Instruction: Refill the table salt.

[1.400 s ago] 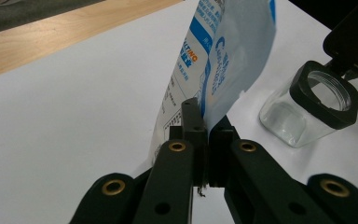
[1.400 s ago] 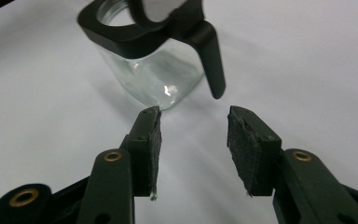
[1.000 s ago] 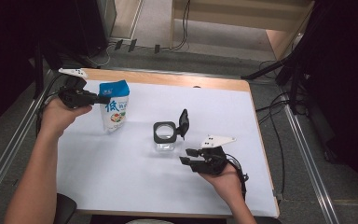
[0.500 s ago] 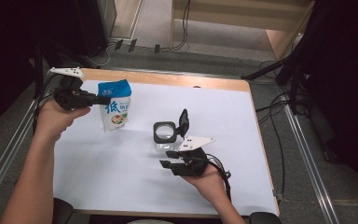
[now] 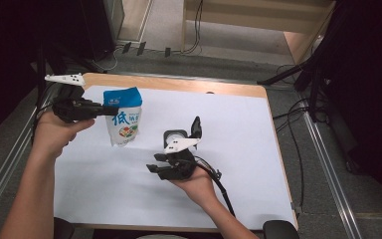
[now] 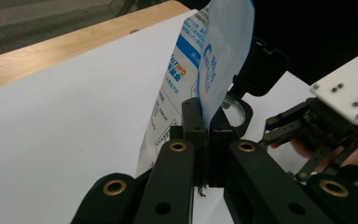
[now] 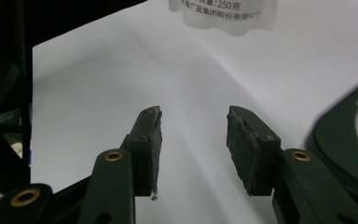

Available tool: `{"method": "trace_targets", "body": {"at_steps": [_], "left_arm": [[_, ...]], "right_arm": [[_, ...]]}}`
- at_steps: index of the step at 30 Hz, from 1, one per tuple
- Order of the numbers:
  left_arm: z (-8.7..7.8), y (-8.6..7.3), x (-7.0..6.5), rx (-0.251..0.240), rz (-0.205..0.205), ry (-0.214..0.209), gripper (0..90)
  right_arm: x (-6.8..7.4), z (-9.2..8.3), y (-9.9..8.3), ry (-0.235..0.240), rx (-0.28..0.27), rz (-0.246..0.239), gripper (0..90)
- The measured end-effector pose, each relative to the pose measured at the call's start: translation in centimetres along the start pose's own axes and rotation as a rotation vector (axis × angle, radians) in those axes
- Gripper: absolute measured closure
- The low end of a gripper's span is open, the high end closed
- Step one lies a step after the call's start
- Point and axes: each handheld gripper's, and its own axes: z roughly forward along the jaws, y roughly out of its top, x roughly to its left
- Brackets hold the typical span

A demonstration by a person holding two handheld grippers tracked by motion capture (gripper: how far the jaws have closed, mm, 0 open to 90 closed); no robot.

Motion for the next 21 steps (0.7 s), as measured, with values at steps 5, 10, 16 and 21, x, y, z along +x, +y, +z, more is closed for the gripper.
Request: {"method": "trace_targets", "body": {"at_steps": [5, 10, 16, 21], "left_arm": [[-0.5, 0.2, -0.6, -0.005, 0.008, -0.047, 90.0], [-1.1, 0.5, -1.1, -0.024, 0.010, -0.079, 90.0], [-1.6, 0.9, -2.3, -0.008, 0.037, -0.086, 90.0], [-1.8, 1.0, -2.8, 0.011, 0.040, -0.105, 90.0]], "right_arm": [[0.3, 2.4, 0.7, -0.002, 0.013, 0.016, 55.2], [0.6, 4.5, 1.7, -0.017, 0.012, 0.019, 52.7], [0.6, 6.1, 2.3, -0.057, -0.009, 0.048, 51.1], [0.8, 6.9, 2.3, -0.118, -0.039, 0.027, 51.0]]}}
